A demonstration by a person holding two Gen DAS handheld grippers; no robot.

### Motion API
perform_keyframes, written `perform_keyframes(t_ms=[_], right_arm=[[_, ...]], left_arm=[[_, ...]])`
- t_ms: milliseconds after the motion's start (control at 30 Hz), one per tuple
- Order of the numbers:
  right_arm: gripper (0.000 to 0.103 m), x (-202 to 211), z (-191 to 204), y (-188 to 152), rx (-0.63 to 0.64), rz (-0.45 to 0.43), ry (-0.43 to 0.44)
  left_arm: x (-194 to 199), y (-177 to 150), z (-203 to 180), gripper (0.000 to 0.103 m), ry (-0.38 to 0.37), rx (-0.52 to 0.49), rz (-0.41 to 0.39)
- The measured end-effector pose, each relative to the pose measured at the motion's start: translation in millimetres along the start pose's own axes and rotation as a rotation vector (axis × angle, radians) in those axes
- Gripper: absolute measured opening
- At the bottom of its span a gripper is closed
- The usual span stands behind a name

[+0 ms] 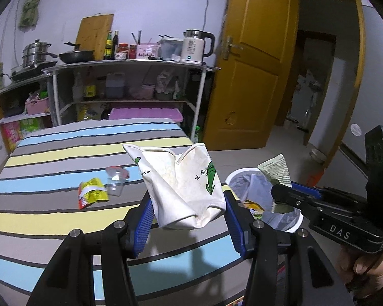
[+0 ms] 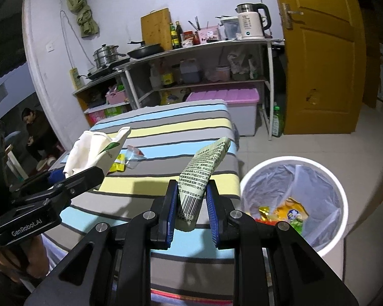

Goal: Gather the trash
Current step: 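Carry the white paper cup and labelled packet over the white trash bin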

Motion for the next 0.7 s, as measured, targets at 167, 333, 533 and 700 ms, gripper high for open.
perform_keyframes(t_ms=[167, 333, 533, 700], right_arm=[[0.023, 9.0, -13.2, -1.7, -0.017, -0.013, -0.022], [0.023, 14.1, -26.8, -3.0, -0.035, -0.02, -0.046], [0.023, 19.6, -44.2, -3.0, -0.052, -0.029, -0.078], [0.023, 23.1, -59.3, -3.3, -0.064, -0.035, -0.106]], left_arm=[[-7.1, 3.4, -17.5, 0.052, -0.028, -0.018, 0.005], [-15.3, 5.2, -33.7, 0.053, -0.056, -0.037, 0.012], [-28.0, 9.8, -49.2, 0.053, -0.087, -0.059, 0.019], [-39.3, 11.7, -64.7, 0.053, -0.117, -0.076, 0.023]])
Point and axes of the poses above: each gripper's, at about its wrist camera, not at the fingertips, and x roughly against the way its jaws point, z to its left, y to its top, the point moved 7 cm from there along -x, roughly the way its jaws point, and after that the axes turned 2 degrees about -x, right-handed, at the moved point
